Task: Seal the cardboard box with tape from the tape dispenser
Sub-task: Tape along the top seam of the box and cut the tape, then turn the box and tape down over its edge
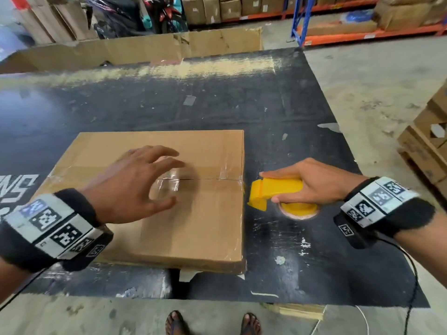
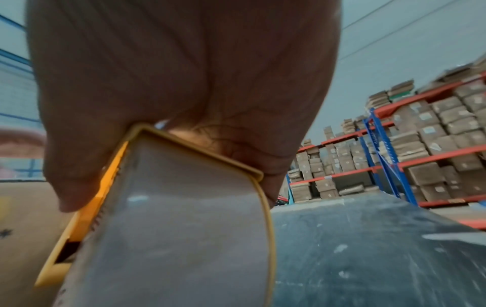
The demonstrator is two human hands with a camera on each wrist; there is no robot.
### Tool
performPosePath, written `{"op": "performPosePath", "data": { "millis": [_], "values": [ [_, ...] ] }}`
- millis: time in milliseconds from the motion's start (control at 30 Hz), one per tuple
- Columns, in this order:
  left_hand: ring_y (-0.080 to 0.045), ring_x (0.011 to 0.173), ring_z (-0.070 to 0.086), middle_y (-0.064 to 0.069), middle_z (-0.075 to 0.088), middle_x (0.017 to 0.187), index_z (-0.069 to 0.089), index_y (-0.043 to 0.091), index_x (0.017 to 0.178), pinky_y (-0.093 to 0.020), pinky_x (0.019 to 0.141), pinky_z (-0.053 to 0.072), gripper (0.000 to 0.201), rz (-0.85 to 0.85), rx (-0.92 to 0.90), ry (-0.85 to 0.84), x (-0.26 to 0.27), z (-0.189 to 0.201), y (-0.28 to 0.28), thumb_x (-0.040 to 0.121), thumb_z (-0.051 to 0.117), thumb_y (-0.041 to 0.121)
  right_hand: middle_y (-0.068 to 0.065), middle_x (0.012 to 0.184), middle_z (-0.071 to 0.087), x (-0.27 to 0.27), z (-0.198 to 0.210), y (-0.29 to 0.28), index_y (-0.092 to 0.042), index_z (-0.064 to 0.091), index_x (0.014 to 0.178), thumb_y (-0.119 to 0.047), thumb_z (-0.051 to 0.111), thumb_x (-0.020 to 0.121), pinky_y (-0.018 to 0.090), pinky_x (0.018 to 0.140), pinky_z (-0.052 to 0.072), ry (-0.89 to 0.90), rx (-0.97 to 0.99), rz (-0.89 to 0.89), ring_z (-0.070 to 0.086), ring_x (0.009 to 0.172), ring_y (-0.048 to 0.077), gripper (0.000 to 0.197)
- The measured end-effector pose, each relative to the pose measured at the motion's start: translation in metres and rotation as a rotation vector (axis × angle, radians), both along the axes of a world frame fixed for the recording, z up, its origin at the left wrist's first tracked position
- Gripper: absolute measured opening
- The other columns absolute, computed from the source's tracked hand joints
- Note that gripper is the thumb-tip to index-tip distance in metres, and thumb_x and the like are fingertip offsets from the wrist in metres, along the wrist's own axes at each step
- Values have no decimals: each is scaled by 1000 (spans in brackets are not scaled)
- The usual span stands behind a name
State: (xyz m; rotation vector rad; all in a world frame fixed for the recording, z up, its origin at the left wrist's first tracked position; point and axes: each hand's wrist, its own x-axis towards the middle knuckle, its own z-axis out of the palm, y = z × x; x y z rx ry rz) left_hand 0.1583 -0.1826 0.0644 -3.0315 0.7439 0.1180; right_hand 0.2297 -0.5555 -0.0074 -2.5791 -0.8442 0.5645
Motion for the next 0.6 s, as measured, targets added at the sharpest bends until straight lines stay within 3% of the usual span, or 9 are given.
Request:
{"op": "performPosePath", "data": {
  "millis": [100, 233, 333, 400, 500, 600],
  "values": [
    [-14, 126, 57, 7, 61, 137, 60, 29, 135, -37, 111, 43, 50, -259, -167, -3, 9, 9, -58, 91, 55, 52, -17, 141, 63, -2, -13, 1, -57, 48, 143, -72, 64, 79, 33, 103, 50, 59, 77, -64, 62, 122, 9, 68],
    [-21, 120, 61, 3, 67, 125, 64, 24, 123, -40, 110, 39, 44, -483, 92, 57, 28, -13, -114, 90, 46, 47, -21, 132, 67, -5, -23, -1, -54, 52, 141, -74, 64, 77, 30, 102, 49, 89, 136, -129, 64, 117, 6, 68],
    [-22, 113, 63, 3, 69, 116, 68, 22, 111, -40, 109, 37, 51, -484, 283, 100, 40, -22, -124, 88, 33, 51, -6, 131, 71, -8, -40, -6, -49, 55, 141, -73, 66, 77, 28, 93, 48, 69, -58, -107, 65, 112, 14, 70],
    [-21, 112, 63, 4, 70, 115, 69, 22, 110, -40, 110, 37, 52, -509, 314, 123, 42, -22, -125, 89, 33, 52, -5, 137, 68, -20, -59, -18, -50, 55, 141, -78, 64, 71, 31, 100, 47, 77, -122, -137, 62, 122, 21, 75],
    [-18, 119, 61, 6, 69, 123, 68, 26, 118, -40, 113, 35, 47, -501, 303, 159, 46, -19, -128, 91, 39, 51, -19, 137, 65, -45, -68, -47, -60, 51, 137, -86, 61, 66, 38, 106, 47, 67, 85, -298, 61, 126, 17, 77],
    [-16, 117, 63, 6, 70, 126, 65, 28, 127, -36, 107, 44, 42, -348, 8, 274, 54, -13, -135, 92, 49, 46, -20, 130, 68, -80, -53, -60, -55, 54, 137, -74, 72, 69, 37, 92, 54, 13, 397, -450, 67, 109, 5, 74]
  ]
}}
